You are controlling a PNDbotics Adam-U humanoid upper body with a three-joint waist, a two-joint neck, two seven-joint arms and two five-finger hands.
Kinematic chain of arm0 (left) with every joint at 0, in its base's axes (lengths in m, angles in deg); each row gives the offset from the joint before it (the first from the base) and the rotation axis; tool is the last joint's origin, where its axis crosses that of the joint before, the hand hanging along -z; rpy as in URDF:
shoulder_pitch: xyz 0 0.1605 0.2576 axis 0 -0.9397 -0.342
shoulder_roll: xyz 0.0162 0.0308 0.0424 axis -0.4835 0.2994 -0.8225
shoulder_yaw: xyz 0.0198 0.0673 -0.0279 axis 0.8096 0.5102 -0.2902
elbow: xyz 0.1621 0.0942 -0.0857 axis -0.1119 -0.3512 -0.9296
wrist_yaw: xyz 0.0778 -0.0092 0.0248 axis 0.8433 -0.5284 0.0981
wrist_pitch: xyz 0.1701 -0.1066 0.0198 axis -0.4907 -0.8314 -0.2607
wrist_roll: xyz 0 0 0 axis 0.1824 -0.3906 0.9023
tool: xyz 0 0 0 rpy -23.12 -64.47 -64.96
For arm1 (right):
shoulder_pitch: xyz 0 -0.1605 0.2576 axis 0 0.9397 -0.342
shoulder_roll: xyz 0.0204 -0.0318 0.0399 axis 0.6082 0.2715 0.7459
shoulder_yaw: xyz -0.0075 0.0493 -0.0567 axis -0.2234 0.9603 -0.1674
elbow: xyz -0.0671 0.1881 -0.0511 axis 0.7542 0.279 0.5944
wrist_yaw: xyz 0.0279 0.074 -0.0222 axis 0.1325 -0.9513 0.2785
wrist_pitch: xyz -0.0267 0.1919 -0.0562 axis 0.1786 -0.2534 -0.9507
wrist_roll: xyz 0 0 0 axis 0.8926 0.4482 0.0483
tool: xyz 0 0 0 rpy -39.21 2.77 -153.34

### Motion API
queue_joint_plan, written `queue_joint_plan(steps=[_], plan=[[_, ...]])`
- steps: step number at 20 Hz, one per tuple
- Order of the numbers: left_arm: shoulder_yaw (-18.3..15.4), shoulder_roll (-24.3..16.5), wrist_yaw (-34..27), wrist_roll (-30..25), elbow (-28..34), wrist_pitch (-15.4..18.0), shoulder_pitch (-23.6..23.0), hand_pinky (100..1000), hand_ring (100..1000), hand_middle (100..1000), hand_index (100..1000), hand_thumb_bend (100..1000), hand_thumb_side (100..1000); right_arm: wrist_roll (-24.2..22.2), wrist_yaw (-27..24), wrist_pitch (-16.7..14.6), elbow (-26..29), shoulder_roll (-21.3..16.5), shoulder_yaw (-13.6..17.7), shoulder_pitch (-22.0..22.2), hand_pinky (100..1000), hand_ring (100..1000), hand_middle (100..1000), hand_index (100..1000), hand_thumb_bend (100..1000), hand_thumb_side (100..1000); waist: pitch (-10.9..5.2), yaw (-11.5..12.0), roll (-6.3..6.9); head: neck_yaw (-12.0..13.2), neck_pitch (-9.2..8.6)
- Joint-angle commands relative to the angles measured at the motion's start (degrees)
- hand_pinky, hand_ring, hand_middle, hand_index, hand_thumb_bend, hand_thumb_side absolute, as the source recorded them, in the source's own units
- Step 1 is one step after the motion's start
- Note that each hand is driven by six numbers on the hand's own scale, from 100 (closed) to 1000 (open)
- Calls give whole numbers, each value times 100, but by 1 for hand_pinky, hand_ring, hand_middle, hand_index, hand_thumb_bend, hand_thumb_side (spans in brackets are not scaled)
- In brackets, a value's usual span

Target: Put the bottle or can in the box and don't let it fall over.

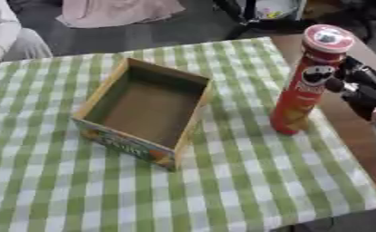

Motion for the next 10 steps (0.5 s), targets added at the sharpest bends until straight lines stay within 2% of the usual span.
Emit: queue_joint_plan(steps=[1, 10], plan=[[-40, -121, -6, -19, 56, 7, 73, 841, 733, 725, 735, 618, 460, 8, 60, 26, 127, -83, 6, -115, 700, 984, 1000, 938, 985, 363, -45, 17, -8, -21, -59], [-47, -109, -8, -21, 50, 10, 64, 842, 733, 725, 734, 618, 461, 42, 92, 74, 162, 0, -54, -190, 689, 976, 1000, 931, 1000, 383, -39, 36, -14, -24, -58]])
